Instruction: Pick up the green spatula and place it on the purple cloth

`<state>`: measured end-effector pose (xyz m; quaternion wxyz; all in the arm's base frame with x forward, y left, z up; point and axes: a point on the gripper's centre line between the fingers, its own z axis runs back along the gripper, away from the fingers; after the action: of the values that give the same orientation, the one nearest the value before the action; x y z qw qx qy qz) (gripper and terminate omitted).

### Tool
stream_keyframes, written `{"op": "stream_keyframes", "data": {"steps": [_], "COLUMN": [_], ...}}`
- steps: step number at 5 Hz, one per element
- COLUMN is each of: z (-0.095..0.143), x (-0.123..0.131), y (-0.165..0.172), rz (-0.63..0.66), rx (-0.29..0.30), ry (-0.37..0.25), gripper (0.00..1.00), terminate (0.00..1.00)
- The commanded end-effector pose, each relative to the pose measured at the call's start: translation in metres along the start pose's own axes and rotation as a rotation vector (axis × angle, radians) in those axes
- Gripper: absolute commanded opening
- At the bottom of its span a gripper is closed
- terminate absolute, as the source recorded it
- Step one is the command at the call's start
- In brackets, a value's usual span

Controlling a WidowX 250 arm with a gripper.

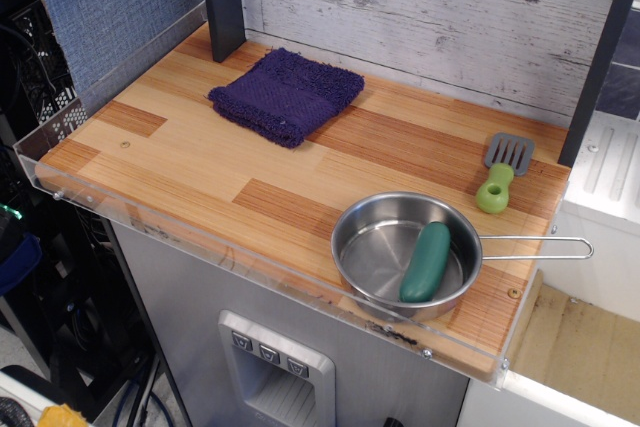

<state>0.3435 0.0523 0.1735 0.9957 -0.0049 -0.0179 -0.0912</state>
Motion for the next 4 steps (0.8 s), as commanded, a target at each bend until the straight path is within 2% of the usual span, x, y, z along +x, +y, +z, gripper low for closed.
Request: {"op": "stream_keyframes", "data": {"steps": [1, 3, 4], "z": [0.0, -0.012, -0.021], "x": [0.0, 0.009, 0.016], "y": [0.0, -0.066, -0.098], "rz": [0.0, -0.041, 0.012], "rx": [0.0, 0.035, 0.049], "ry": [0.0, 0.039, 0.083], "gripper": [1.0, 1.0, 1.0], "terminate": [0.0, 0.0, 0.0]}}
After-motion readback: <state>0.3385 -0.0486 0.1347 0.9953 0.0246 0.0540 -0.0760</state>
